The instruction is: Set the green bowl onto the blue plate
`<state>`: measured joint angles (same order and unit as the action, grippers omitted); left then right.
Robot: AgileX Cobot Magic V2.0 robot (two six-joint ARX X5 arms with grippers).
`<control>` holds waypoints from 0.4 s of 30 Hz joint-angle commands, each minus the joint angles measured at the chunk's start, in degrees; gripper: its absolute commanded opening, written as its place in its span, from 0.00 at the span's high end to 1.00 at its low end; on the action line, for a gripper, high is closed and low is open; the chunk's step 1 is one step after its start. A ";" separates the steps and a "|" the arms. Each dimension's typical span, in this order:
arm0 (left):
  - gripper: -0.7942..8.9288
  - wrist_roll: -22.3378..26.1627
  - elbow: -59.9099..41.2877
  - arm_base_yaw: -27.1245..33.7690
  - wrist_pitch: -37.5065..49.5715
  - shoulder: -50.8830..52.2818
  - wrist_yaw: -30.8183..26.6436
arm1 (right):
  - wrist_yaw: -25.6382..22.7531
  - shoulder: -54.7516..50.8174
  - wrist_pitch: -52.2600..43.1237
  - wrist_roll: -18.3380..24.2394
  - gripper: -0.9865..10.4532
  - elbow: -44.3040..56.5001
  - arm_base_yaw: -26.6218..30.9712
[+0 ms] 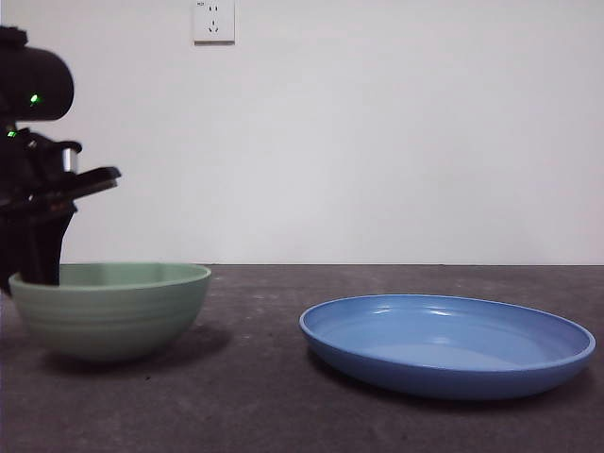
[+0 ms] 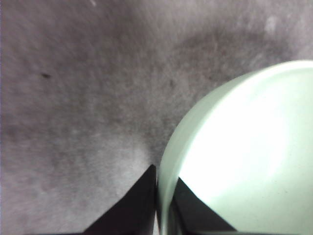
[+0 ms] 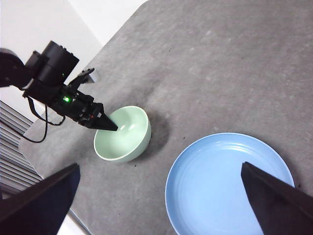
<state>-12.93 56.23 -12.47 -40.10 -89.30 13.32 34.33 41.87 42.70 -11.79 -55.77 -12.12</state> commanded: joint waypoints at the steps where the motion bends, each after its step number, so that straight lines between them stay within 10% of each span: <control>1: 0.90 0.63 4.76 -1.57 -1.86 -0.96 -0.98 | -0.63 -0.35 0.02 0.72 0.43 -0.92 -0.02; 12: 0.90 0.46 25.11 -13.92 -12.85 -7.41 -2.89 | -6.14 -4.87 4.66 0.74 0.43 -0.92 -0.02</control>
<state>-12.93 78.98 -25.19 -52.97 -94.54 10.44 28.40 37.01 47.42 -11.77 -55.77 -11.99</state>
